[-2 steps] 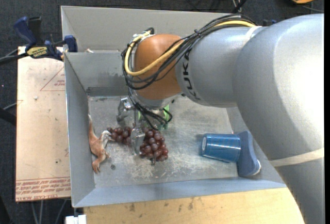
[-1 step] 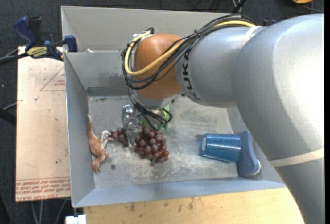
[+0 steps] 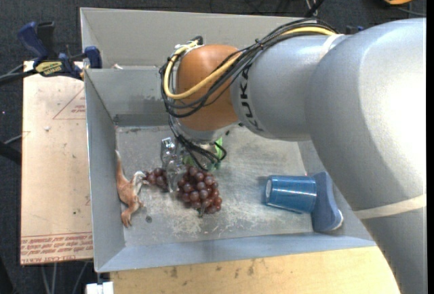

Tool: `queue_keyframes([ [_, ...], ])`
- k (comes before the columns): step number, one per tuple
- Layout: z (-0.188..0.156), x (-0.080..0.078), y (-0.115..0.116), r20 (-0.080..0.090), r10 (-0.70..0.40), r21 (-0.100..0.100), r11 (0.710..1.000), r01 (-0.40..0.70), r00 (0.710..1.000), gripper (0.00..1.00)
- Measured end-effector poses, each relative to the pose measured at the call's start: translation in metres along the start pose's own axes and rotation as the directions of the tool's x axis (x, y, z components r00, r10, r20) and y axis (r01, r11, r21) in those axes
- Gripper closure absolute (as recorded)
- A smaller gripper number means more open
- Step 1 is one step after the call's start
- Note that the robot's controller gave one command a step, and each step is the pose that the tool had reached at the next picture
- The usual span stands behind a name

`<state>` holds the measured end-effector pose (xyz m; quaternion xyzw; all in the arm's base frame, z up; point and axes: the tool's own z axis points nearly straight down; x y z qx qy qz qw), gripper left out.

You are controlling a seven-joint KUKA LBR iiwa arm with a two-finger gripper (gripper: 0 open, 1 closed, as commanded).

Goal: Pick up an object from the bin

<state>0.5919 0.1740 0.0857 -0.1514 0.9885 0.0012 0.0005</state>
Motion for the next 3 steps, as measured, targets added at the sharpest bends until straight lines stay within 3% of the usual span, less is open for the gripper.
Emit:
queue_keyframes([
  [1,-0.050,0.025,0.018,-0.001,0.296,0.001,0.955,-0.296,0.955,1.00],
  [2,-0.050,0.025,0.018,-0.001,0.296,0.001,0.955,-0.296,0.955,1.00],
  [3,-0.126,0.019,0.041,0.001,0.269,0.001,0.963,-0.269,0.963,1.00],
])
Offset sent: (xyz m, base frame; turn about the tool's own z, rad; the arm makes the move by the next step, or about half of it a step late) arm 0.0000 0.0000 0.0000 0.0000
